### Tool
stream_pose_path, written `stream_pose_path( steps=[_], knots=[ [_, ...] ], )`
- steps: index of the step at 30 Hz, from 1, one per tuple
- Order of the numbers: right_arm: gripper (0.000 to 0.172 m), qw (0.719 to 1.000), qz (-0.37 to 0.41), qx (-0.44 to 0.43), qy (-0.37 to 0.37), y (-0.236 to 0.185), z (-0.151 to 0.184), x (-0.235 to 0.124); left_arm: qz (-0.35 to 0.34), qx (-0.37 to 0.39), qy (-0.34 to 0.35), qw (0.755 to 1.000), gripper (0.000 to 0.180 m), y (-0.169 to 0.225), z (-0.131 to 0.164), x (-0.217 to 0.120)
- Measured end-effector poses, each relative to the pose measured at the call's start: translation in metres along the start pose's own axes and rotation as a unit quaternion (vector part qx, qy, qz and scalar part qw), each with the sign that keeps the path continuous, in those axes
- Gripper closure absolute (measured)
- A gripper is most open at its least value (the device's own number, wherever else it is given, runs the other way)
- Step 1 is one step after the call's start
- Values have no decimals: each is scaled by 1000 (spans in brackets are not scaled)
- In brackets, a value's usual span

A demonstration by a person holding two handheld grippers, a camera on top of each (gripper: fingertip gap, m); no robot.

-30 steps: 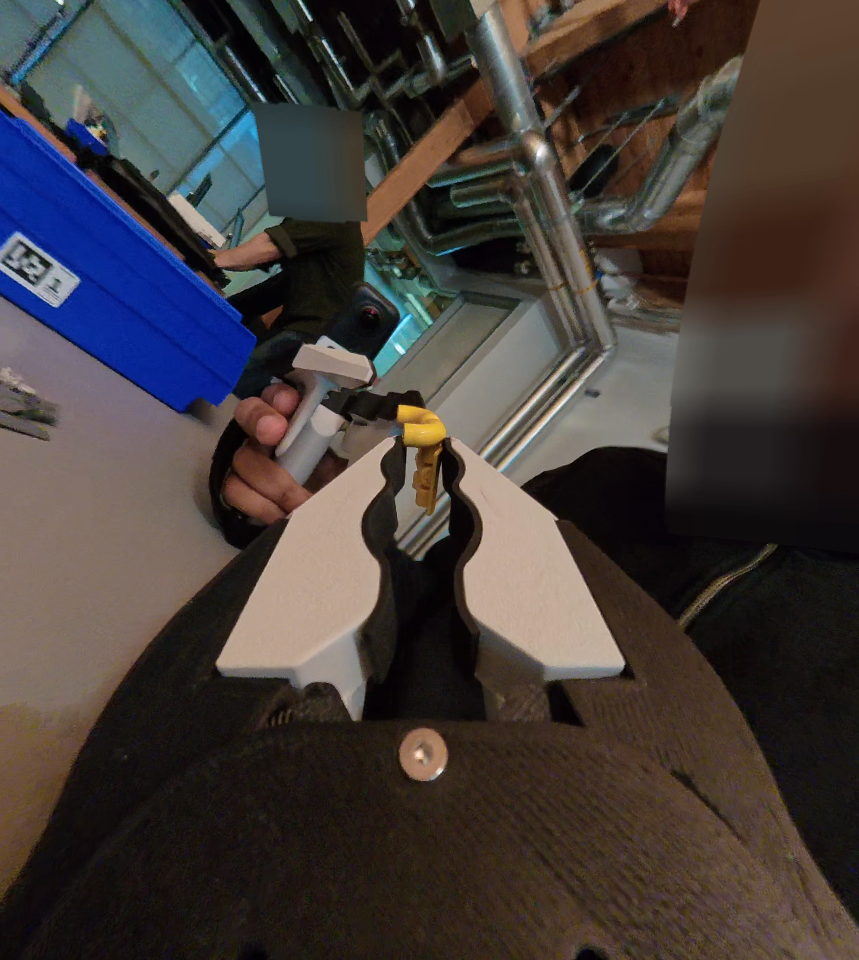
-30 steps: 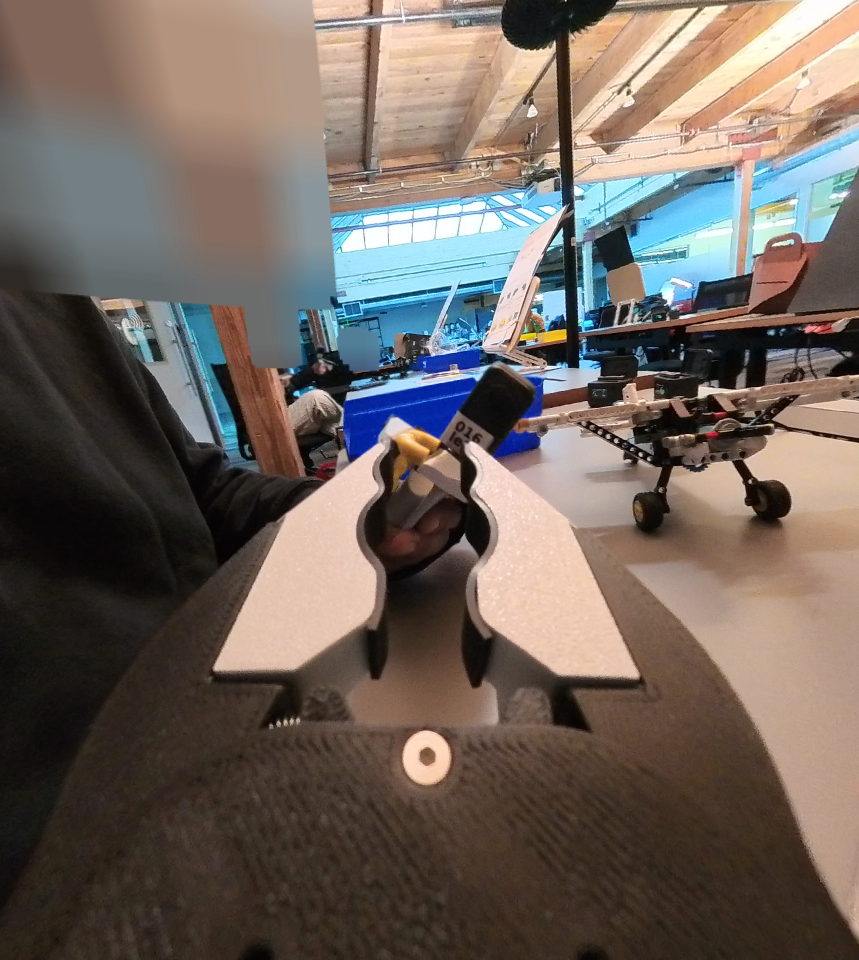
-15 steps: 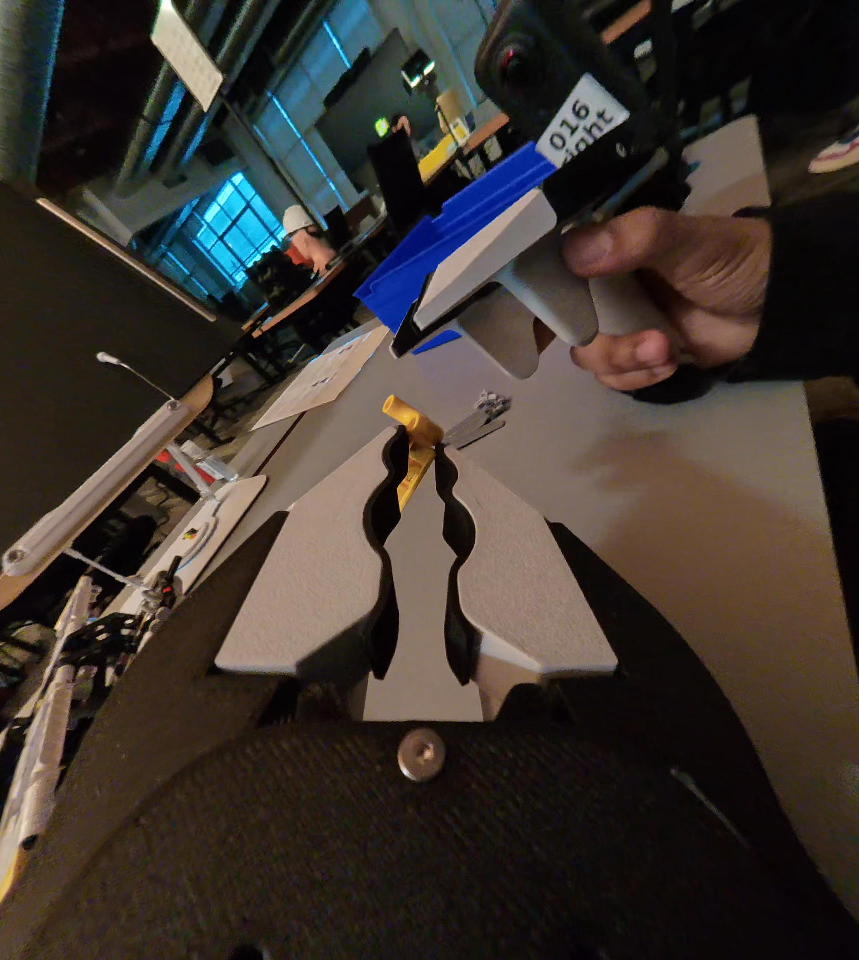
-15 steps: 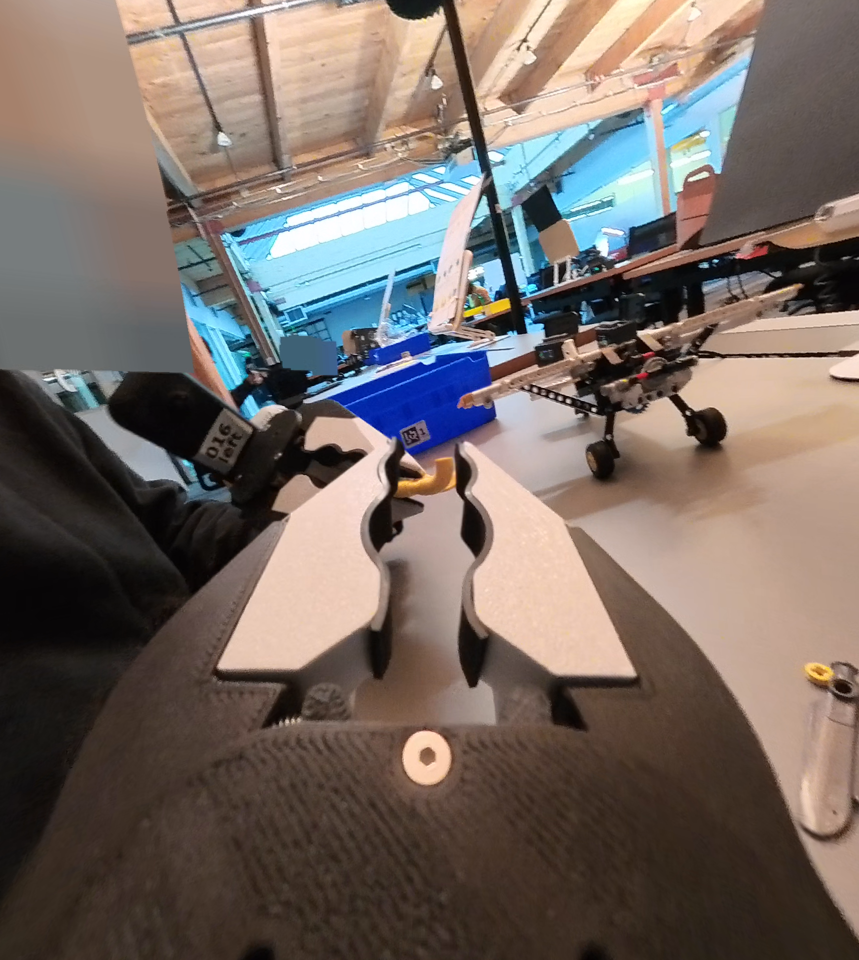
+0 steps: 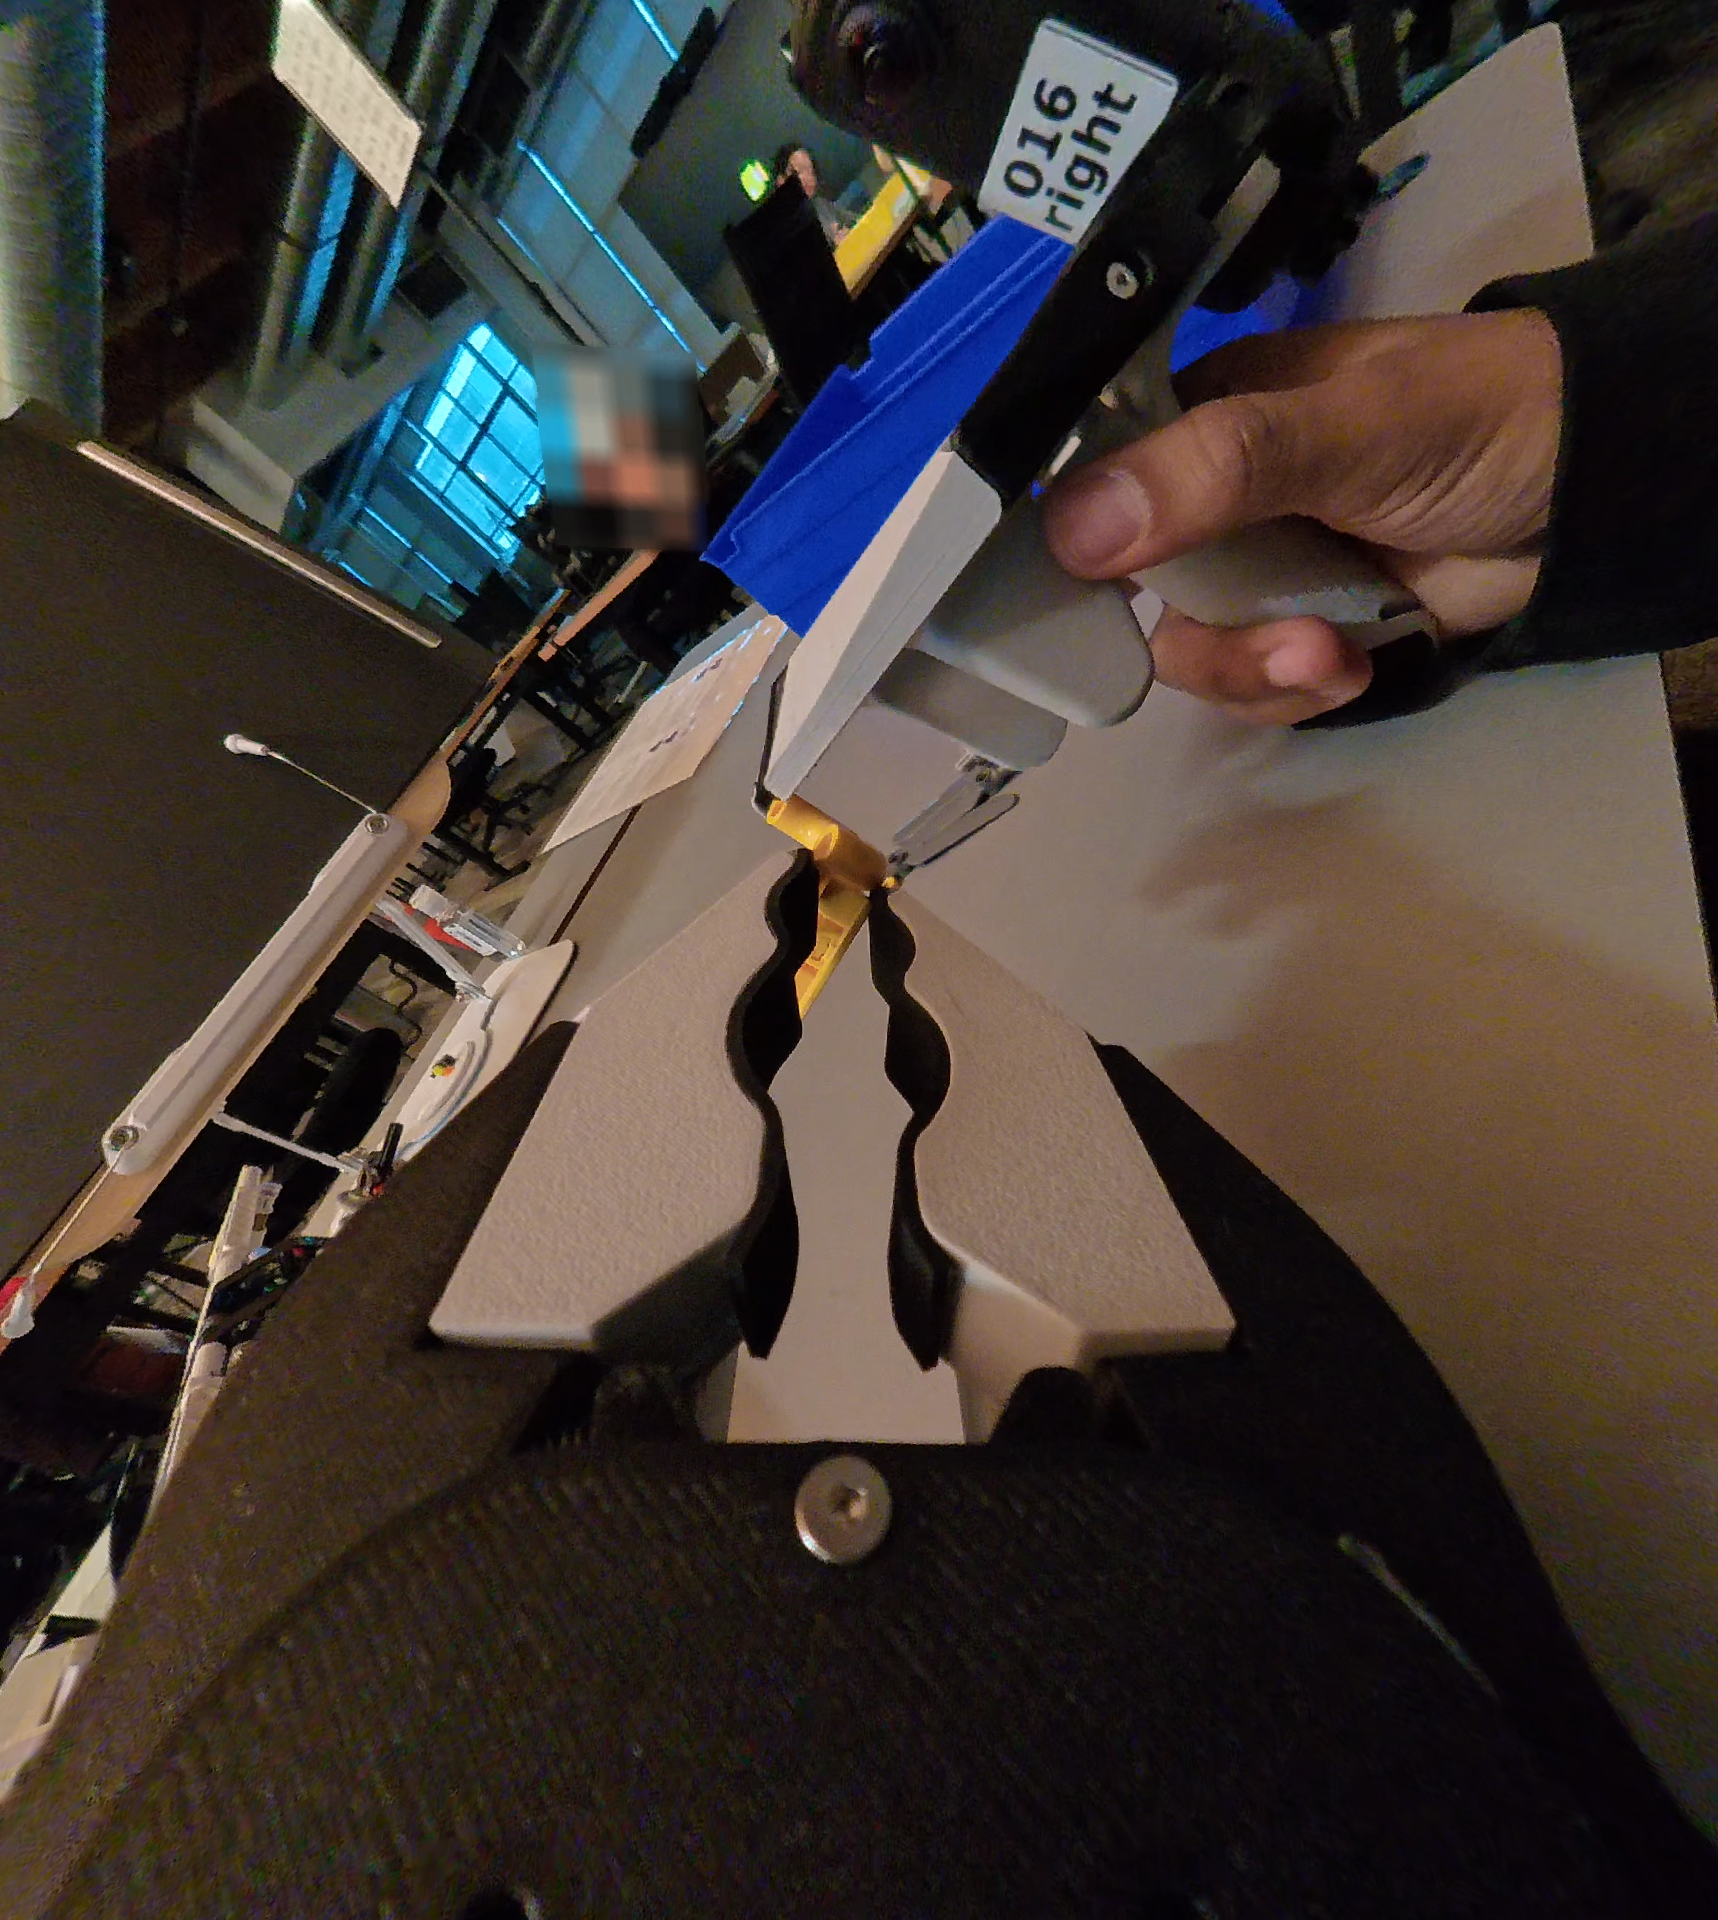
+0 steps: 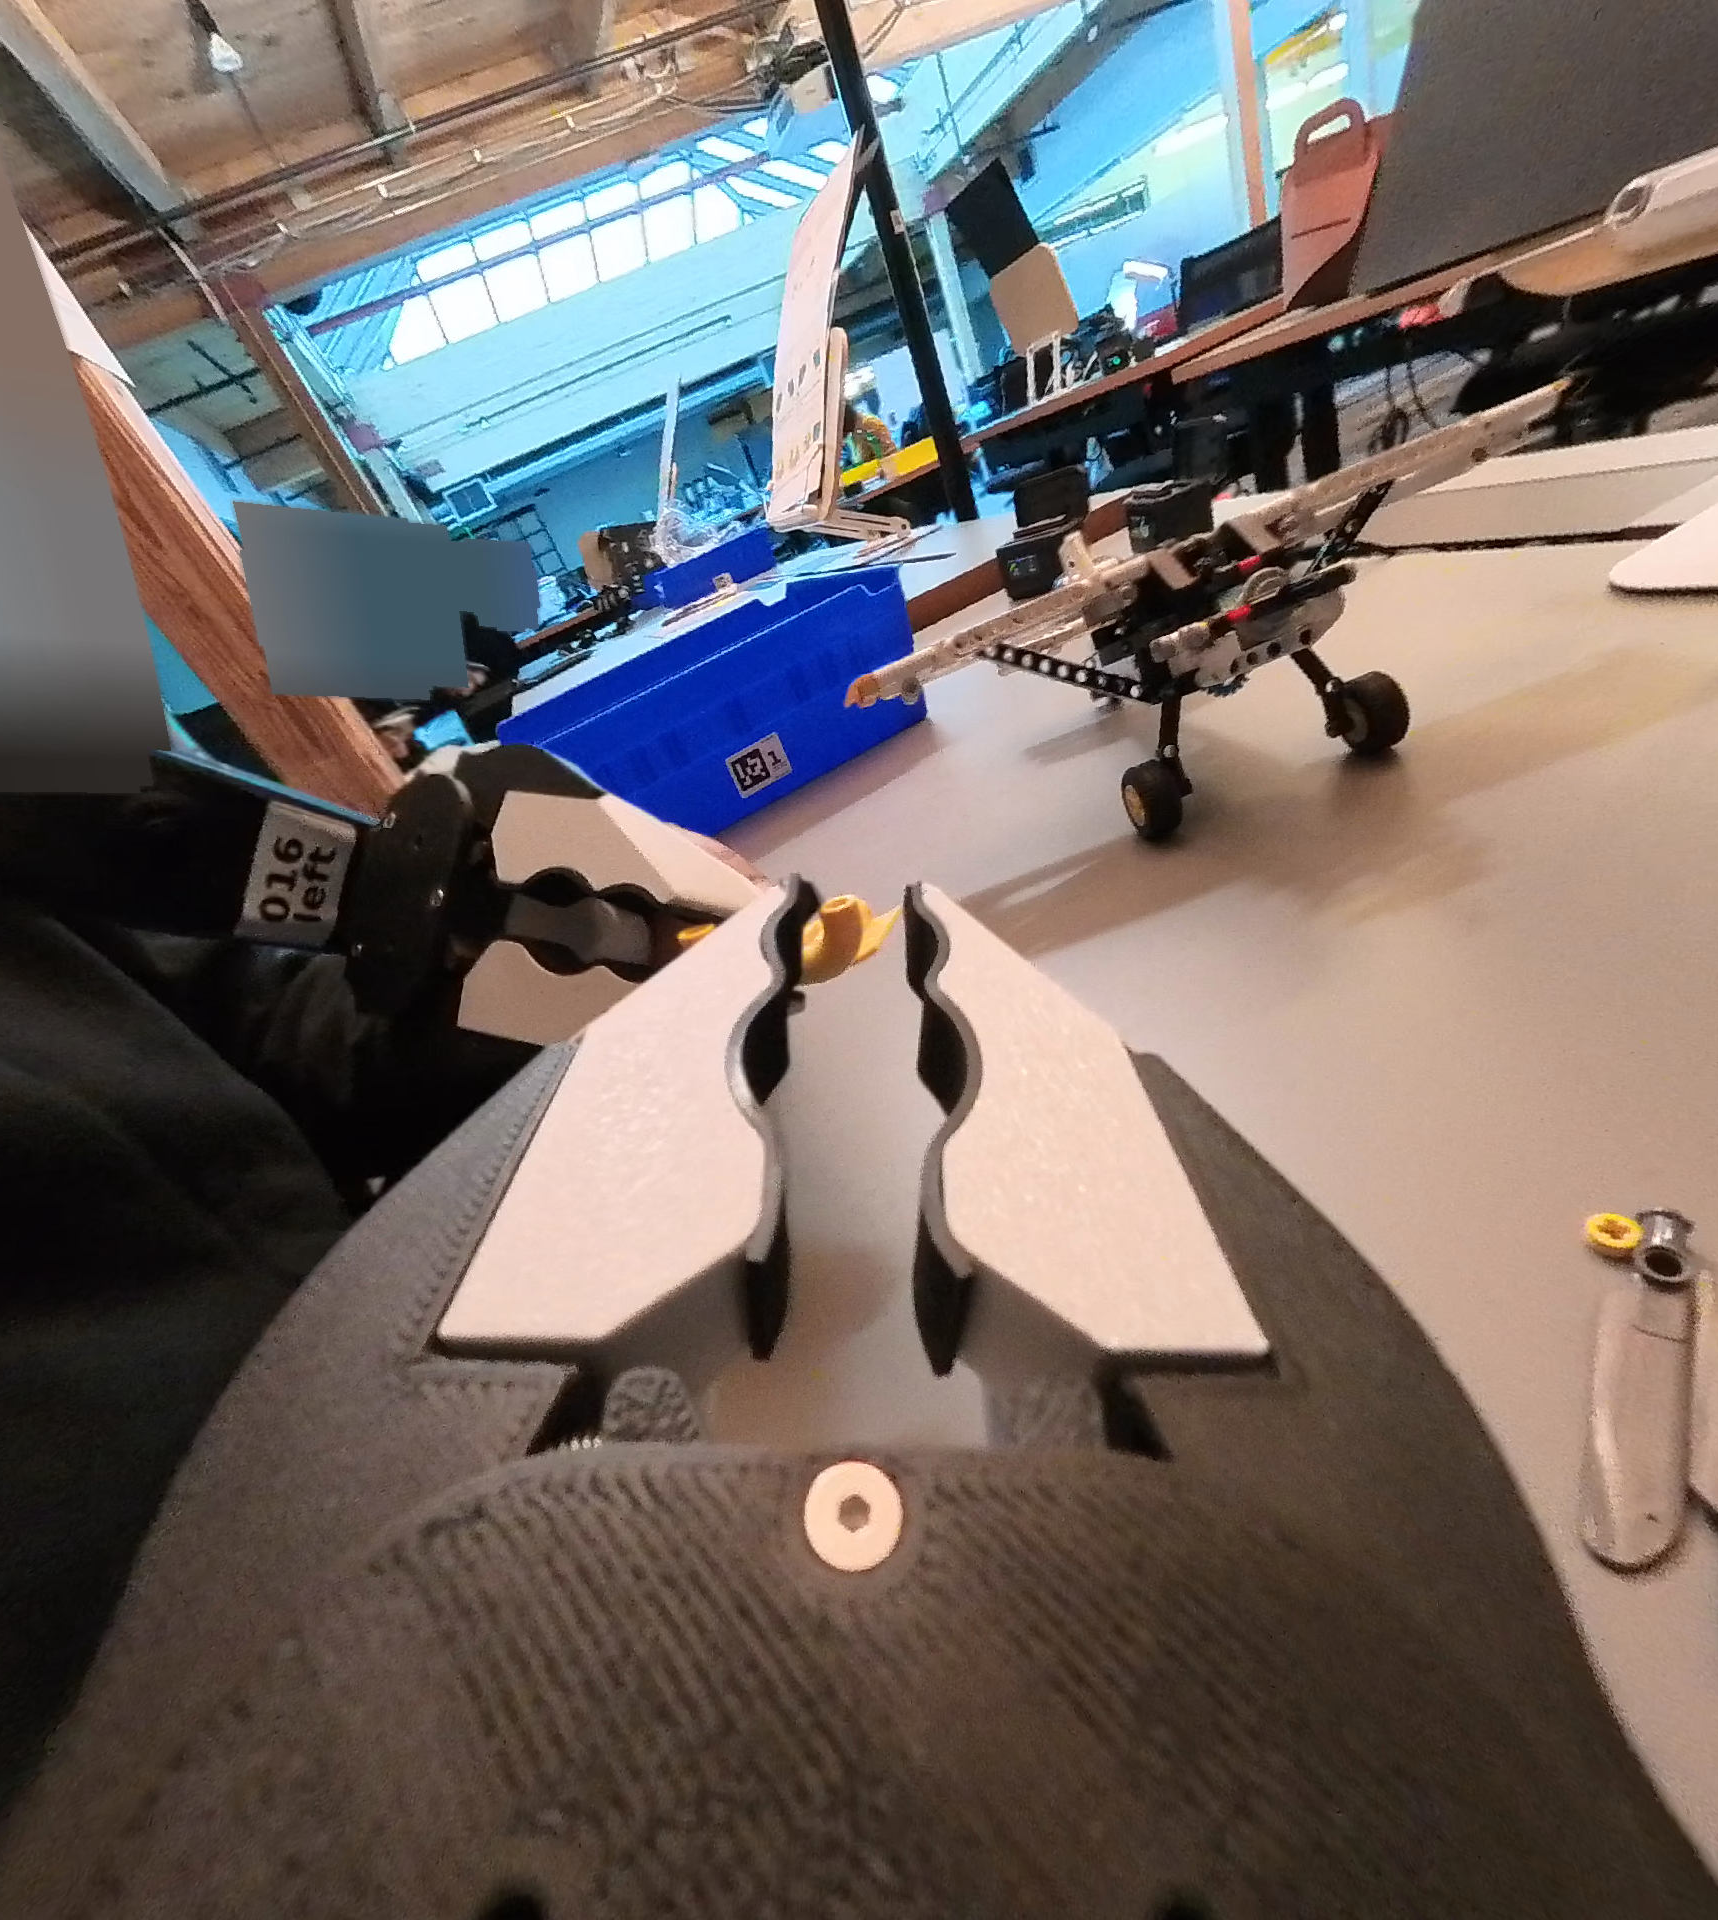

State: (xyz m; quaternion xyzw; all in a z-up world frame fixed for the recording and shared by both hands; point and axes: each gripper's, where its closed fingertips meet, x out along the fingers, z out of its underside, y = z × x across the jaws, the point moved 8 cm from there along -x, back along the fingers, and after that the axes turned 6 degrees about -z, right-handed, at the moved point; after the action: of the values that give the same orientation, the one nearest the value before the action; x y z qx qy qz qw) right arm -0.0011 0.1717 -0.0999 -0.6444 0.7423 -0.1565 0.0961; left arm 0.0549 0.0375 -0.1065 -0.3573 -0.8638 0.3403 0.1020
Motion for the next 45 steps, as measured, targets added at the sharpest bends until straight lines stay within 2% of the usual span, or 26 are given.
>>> stream_pose_path(
  steps=[3, 5, 9, 15, 35, 45],
  knots=[
    [153, 1000, -11, 19, -14, 1, 2, 3, -3, 7, -2, 1000, 175, 1, 0, 1],
    [165, 1000, -9, 14, -25, 0, 3, 5, 0, 5, -2, 1000, 174, 2, 0, 1],
    [166, 999, 12, -4, -31, -2, 4, 6, 3, -3, -5, 1000, 174, 1, 0, 2],
    [166, 998, 43, -32, -37, -2, 3, 6, 21, -52, -16, 998, 174, -3, 1, 4],
    [166, 995, 77, -54, -32, -4, 1, 5, 19, -67, -19, 997, 175, -6, 1, 6],
    [166, 995, 90, -29, -34, 0, 4, 7, 24, -76, -31, 996, 175, -8, 4, 7]
  ],
)
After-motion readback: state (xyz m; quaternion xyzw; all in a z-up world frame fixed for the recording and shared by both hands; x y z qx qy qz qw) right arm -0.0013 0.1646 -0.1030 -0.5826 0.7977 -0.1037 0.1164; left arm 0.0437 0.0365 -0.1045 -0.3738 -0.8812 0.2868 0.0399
